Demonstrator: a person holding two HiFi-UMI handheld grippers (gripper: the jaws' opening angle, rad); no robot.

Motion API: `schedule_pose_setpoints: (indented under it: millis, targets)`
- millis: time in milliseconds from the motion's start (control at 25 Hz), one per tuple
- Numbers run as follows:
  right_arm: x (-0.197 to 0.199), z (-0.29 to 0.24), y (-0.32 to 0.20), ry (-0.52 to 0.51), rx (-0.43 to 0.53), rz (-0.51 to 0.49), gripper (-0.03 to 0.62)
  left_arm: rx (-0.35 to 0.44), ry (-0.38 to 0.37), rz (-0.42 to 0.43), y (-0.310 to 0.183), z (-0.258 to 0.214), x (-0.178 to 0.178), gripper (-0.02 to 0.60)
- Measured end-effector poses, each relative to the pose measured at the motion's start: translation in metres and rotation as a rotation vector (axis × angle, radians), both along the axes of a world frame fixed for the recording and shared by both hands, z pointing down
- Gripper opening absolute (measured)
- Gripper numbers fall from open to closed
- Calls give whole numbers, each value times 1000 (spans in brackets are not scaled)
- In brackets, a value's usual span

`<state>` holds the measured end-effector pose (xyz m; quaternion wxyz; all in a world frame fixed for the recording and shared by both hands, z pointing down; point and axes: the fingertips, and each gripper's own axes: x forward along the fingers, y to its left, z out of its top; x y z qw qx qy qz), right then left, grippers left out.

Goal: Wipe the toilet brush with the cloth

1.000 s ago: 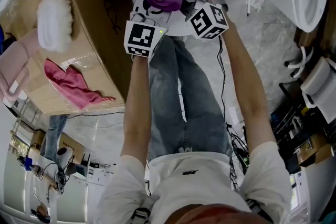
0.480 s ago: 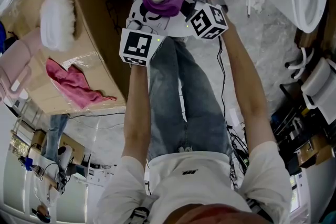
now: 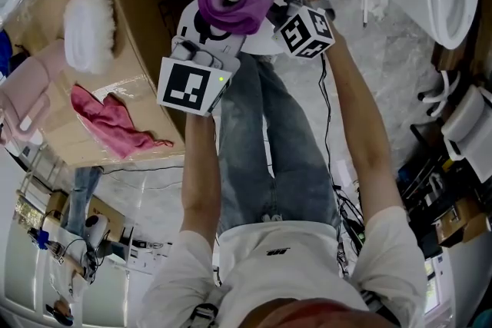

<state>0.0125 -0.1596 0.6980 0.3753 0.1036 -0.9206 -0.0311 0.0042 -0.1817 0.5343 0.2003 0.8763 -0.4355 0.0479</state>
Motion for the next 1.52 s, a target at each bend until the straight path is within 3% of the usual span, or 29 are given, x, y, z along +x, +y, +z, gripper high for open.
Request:
schedule_pose_setpoints:
  millis: [320,480,800,1200,1520]
  targets:
    - [3,-1,1,6,-5,4,66,80,58,-8,-13,-57,-5,154]
    - [2,-1,1,11,-7,5,66,68,82,-12,-15,-70,-12,169]
    - [2,-1,1,12,-13,3,67,120,94,-54,-17,-93,-22,173]
    - [2,-1,0,19,-36,26,72,164,49,-119,6,-115,-42,159]
    - [3,-26,2,14,-68,87,104,123,-30,-150,34,-113,-50,123]
